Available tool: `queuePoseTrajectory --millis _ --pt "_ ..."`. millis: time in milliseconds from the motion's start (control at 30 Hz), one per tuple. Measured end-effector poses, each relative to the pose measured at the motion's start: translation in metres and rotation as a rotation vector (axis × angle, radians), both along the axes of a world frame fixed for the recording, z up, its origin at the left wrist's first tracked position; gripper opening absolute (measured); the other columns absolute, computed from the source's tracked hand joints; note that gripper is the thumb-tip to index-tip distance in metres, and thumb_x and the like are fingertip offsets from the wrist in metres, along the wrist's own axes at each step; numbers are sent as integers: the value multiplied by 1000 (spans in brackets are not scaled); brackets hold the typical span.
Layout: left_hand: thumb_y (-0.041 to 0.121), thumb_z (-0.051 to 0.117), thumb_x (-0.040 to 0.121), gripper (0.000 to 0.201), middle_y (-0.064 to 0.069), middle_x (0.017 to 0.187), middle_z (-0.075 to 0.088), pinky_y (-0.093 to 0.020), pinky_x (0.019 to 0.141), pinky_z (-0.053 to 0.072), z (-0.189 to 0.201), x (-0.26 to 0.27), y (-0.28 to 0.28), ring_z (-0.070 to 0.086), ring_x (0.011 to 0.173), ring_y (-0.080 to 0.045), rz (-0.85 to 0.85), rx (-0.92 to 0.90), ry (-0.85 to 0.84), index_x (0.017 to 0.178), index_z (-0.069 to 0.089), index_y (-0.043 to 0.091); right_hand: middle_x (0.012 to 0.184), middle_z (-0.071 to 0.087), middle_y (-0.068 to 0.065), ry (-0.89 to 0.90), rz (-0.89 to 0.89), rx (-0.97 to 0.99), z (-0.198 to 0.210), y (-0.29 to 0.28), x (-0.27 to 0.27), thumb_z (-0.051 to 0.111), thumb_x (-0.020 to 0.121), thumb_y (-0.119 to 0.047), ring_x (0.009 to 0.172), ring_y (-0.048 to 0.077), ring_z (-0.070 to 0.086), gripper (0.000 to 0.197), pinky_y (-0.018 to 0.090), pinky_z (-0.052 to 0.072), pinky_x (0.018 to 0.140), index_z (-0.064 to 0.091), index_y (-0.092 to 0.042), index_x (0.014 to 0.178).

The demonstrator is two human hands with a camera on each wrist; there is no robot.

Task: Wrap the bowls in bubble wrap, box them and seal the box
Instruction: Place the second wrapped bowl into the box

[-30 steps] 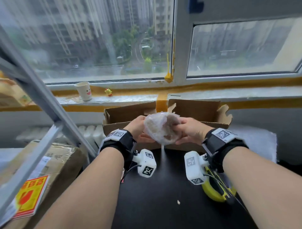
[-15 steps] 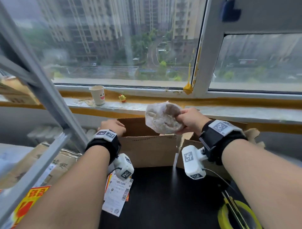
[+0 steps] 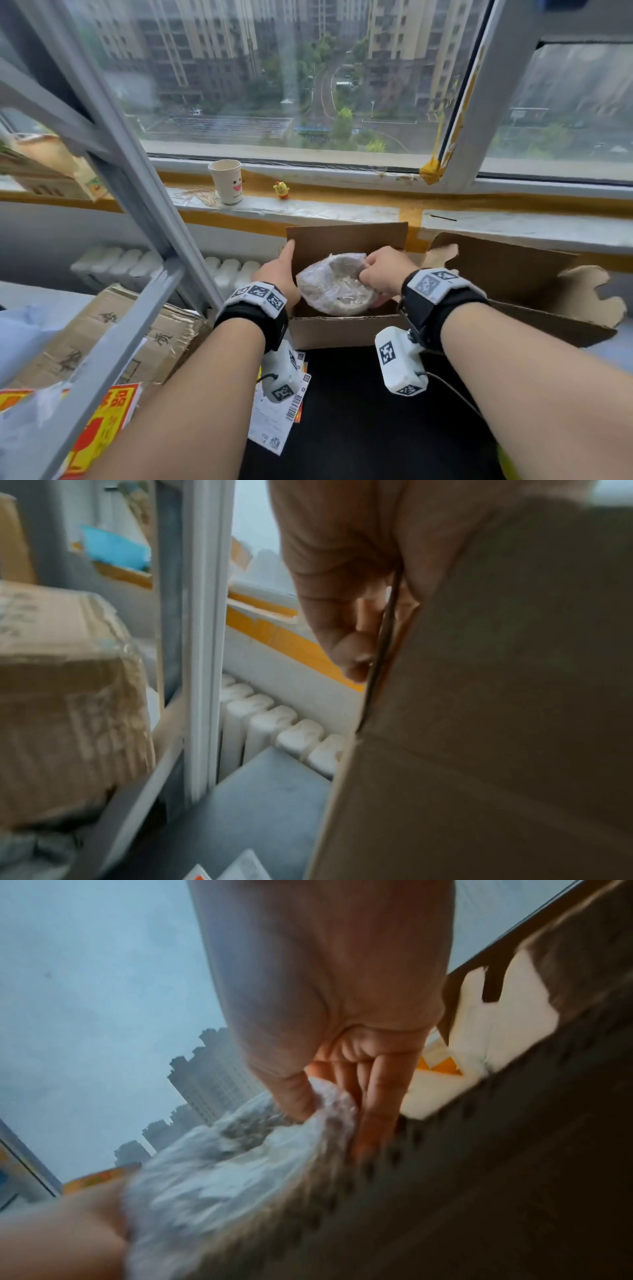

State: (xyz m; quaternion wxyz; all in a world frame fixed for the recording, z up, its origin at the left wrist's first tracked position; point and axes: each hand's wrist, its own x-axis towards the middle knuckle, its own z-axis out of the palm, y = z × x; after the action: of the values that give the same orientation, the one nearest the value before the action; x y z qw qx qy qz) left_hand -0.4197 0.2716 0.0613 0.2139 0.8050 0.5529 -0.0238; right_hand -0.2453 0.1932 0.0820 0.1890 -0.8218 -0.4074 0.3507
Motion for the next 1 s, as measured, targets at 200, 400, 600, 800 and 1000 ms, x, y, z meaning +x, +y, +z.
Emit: queuePoseTrajectory --millis 200,400,600,800,1000 --pt "-3 49 75 100 -12 111 63 -34 78 50 -1 -7 -10 57 100 -31 -43 53 -78 153 0 35 83 62 8 -225 -49 -93 -27 3 -8 53 91 -12 72 26 57 12 28 47 67 58 -7 81" --pt "-3 49 74 101 -12 114 61 -32 74 46 -2 -10 -9 56 102 -31 -66 49 -71 152 -2 37 88 67 10 -261 -24 -199 -50 4 -9 51 93 -12 72 27 60 22 30 45 61 53 -9 72" --pt "-2 49 75 102 -11 110 60 -32 74 46 -3 -9 -10 55 98 -28 -66 53 -48 152 -4 38 103 68 15 -298 -17 -225 -60 2 -7 53 92 -10 81 29 60 22 33 47 67 50 -7 71" --pt "-2 49 74 105 -9 102 56 -30 67 45 -3 -8 -10 50 82 -24 -35 -2 -56 151 -7 43 94 67 10 -287 -14 -245 -59 -1 -6 60 89 -10 77 25 58 21 29 44 66 51 -8 69" --pt "-4 49 75 100 -6 107 58 -30 70 48 1 -7 -9 54 87 -23 -38 2 -37 151 0 40 80 73 15 -58 -82 -103 -53 -1 0 62 84 -2 74 28 72 13 37 61 73 70 0 94"
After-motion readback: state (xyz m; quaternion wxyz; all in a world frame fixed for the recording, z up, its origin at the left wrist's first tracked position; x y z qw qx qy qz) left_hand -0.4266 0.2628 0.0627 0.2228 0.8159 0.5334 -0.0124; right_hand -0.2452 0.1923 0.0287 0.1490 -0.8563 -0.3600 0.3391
